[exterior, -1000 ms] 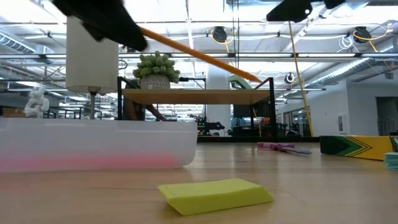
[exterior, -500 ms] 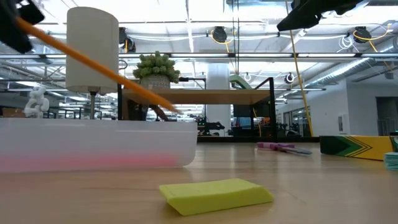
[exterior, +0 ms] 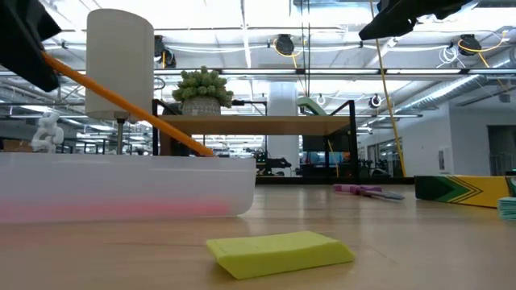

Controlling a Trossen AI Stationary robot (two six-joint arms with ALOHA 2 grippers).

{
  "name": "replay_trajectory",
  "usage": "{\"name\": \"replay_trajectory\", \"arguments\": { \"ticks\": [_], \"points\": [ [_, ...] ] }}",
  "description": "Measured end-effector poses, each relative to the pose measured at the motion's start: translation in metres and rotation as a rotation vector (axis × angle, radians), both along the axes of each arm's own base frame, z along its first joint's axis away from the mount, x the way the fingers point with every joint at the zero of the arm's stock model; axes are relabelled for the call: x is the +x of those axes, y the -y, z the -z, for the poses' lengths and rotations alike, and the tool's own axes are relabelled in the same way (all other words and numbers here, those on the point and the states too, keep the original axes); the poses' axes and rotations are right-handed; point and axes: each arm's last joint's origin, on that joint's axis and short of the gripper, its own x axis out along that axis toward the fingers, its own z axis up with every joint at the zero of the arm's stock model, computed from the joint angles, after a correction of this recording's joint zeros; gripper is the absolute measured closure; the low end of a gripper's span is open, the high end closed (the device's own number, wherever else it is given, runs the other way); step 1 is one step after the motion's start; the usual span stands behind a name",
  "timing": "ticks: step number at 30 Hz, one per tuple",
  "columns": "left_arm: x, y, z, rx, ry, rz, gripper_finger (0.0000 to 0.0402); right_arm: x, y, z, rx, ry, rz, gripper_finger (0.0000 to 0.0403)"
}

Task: Pack school essentials
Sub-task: Put the orange pencil into the transparent box, then put the purple scissors into the transparent box

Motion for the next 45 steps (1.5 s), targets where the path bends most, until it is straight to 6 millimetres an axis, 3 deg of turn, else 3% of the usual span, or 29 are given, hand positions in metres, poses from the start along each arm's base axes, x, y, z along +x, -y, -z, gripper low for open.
{"name": "replay_trajectory", "arguments": {
  "ticks": [13,24,35,39,45],
  "points": [
    [0.010,-0.011,0.002,0.027,-0.039,0.022,0.0380,0.000,0.000,0.000,-0.001,-0.001,-0.001,0.0117],
    [0.007,-0.025,0.033,0.026,-0.029,-0.002,0.0373,0.000,0.000,0.000,-0.006,-0.001,-0.005,0.0117],
    [0.008,-0.026,0.035,-0.025,-0.043,-0.026,0.0256,0.000,0.000,0.000,0.012,-0.001,0.006,0.0117],
    [0.011,-0.033,0.025,-0.068,-0.049,-0.041,0.0225,0.000,0.000,0.000,0.014,-0.001,0.008,0.0117],
    [0.021,-0.047,-0.013,-0.074,0.037,-0.014,0.0218,-0.001,0.003,0.001,0.017,0.004,0.105,0.0117]
  ]
}}
